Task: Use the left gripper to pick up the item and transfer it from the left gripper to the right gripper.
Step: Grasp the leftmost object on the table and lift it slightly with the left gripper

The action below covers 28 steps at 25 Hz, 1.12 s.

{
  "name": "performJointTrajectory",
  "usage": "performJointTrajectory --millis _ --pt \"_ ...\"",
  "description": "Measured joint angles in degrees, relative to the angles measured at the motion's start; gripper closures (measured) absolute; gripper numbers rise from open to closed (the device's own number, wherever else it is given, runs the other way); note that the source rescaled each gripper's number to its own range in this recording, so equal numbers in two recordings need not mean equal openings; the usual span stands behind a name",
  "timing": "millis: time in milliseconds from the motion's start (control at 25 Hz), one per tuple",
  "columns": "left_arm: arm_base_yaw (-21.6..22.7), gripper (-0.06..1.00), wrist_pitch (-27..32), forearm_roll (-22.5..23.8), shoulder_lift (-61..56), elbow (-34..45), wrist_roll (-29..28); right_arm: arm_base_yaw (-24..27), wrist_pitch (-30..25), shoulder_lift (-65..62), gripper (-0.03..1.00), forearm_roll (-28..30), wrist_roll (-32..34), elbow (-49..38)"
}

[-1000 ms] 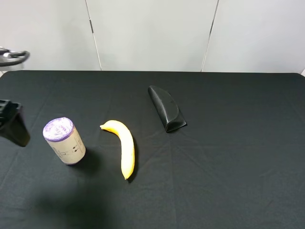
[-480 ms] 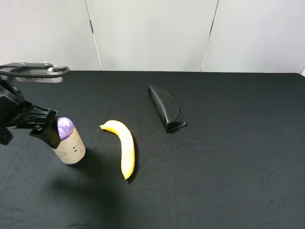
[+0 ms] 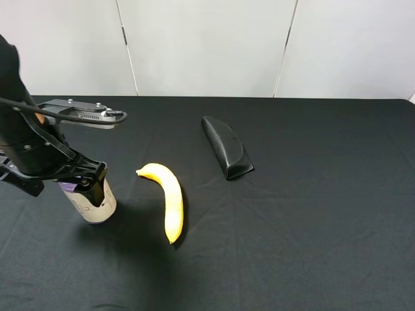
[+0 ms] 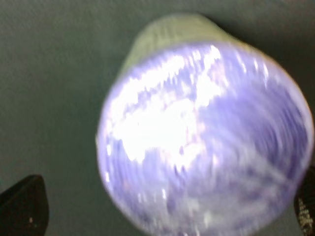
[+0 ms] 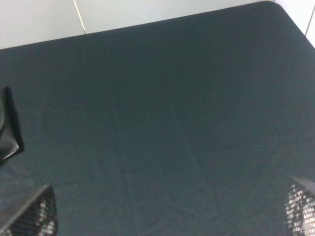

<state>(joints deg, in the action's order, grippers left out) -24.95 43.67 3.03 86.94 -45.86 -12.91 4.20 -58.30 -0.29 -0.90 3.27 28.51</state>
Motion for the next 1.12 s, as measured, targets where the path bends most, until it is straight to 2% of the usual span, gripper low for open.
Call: performJointTrajectory --millis 440,840,920,960,1000,1080,1120 --pt "-0.07 -0.06 -9.25 0.85 4.51 0.00 -0.74 0.00 0.00 0.00 -0.03 0.00 0.00 0.00" --pt "-0.39 -0.04 -9.57 0.23 5.23 0.00 -0.74 0.00 0.05 0.00 -0.03 0.00 0.00 0.00" --pt "-0.39 0.09 -9.57 0.23 5.23 0.00 -0.74 0.00 0.05 0.00 -0.03 0.00 0.00 0.00" --pt "-0.39 0.22 -9.57 0.23 5.23 0.00 -0.74 0.00 0.05 0.00 -0.03 0.00 0.00 0.00" --pt "-0.39 0.38 -9.57 0.23 5.23 0.00 -0.74 0.00 0.05 0.00 -0.03 0.00 0.00 0.00" --pt "-0.39 0.94 -9.52 0.12 5.23 0.00 -0.89 0.00 0.05 0.00 -0.03 0.00 0.00 0.00" --pt "-0.39 0.93 -9.52 0.12 5.23 0.00 -1.08 0.00 0.05 0.00 -0.03 0.00 0.00 0.00"
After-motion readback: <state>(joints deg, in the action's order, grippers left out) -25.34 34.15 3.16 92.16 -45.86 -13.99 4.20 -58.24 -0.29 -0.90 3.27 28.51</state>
